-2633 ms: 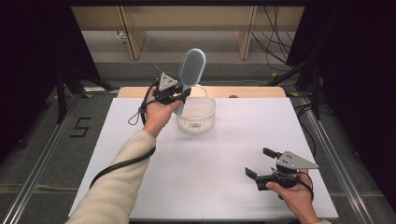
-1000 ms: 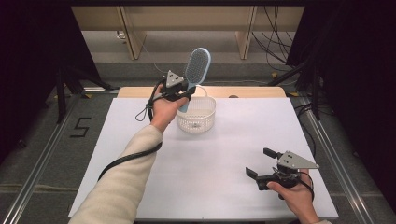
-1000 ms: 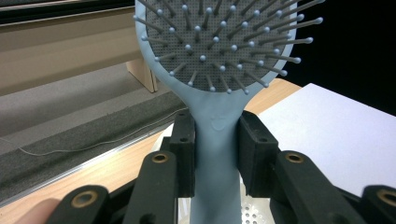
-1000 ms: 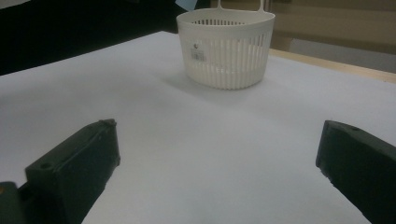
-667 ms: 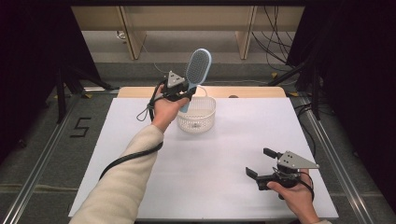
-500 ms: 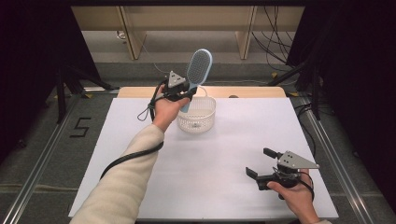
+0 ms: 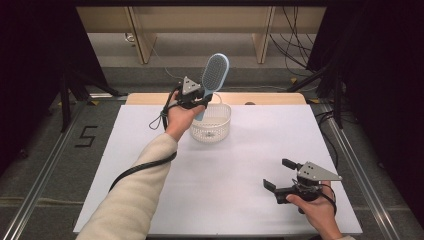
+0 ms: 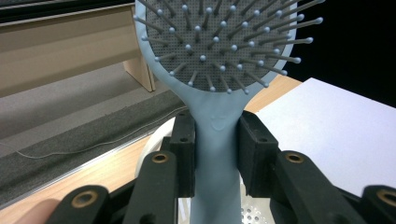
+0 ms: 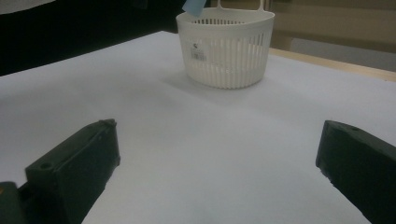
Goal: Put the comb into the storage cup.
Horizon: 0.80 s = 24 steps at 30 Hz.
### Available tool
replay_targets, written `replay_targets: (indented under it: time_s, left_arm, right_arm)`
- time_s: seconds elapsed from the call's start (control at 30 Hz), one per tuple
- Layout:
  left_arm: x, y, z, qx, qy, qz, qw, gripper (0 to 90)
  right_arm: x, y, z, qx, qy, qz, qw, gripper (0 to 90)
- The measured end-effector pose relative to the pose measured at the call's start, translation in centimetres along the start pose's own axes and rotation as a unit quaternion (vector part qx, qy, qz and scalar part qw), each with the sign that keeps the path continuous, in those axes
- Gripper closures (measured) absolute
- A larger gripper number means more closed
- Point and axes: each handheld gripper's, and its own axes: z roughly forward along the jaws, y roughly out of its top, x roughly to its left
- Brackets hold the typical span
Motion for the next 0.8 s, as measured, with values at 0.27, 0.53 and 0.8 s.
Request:
replay_targets:
  time_s: [0.27, 0.53, 0.8]
  left_arm:
    - [-0.05, -0.23, 0.25, -0.001, -0.003, 0.007, 1.0000, 69.8]
    - [0.05, -0.60, 0.49, 0.001, -0.001, 0.009, 1.0000, 69.8]
    - [-0.03, -0.77, 0.72, 0.001, -0.002, 0.009, 1.0000, 69.8]
  right_arm:
    - [-0.01, -0.02, 0.02, 0.002, 0.001, 0.000, 1.0000, 0.4]
    - [-0.03, -0.03, -0.02, 0.003, 0.001, 0.000, 1.0000, 0.4]
    - [-0.05, -0.03, -0.02, 0.004, 0.001, 0.000, 1.0000, 0.4]
